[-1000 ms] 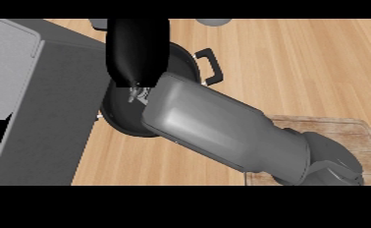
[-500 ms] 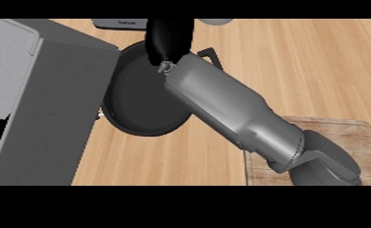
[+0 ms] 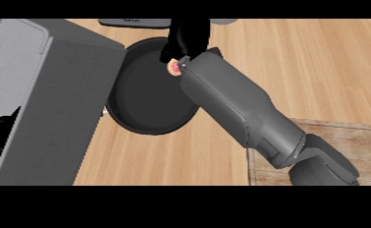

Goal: Pick the cupcake from the cutting board and place it in the pot

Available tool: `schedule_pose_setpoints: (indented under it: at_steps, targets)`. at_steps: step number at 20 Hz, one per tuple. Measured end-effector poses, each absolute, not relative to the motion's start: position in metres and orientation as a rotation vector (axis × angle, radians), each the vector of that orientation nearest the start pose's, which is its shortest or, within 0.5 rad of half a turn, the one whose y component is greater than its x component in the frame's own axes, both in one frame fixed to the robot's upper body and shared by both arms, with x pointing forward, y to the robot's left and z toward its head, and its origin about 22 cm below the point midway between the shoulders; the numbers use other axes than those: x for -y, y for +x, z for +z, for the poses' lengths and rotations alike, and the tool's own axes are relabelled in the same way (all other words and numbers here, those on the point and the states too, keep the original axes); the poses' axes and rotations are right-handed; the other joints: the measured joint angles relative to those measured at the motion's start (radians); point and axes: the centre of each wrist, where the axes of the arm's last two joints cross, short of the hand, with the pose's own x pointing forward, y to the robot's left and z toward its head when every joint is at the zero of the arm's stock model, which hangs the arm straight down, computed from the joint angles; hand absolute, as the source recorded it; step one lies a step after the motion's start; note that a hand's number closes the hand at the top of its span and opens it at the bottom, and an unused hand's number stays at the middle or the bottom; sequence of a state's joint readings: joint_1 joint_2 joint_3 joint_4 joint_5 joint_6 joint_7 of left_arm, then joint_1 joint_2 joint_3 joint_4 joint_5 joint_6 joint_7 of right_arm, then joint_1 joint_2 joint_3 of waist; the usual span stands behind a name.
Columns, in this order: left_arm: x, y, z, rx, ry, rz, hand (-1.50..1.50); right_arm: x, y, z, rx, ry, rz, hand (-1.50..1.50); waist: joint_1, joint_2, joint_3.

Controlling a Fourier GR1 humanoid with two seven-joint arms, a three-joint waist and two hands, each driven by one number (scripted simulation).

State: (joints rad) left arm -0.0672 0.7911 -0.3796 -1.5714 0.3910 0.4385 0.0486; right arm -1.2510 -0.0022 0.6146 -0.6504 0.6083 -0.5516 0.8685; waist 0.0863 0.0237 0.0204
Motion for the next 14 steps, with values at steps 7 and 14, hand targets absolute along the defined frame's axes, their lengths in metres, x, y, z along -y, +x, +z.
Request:
schedule_pose_setpoints:
  at_steps: [7,14]
  targets:
    - [-0.322,0.242,0.05,1.438,0.416,-0.244,0.0,-0.011,0.401,0.147,1.637,-0.936,0.485,-1.5,0.0,-0.002,0.0]
    - [-0.327,0.24,0.047,1.433,0.418,-0.232,0.0,-0.013,0.394,0.166,1.838,-0.769,0.193,-1.5,-0.015,-0.009,0.0]
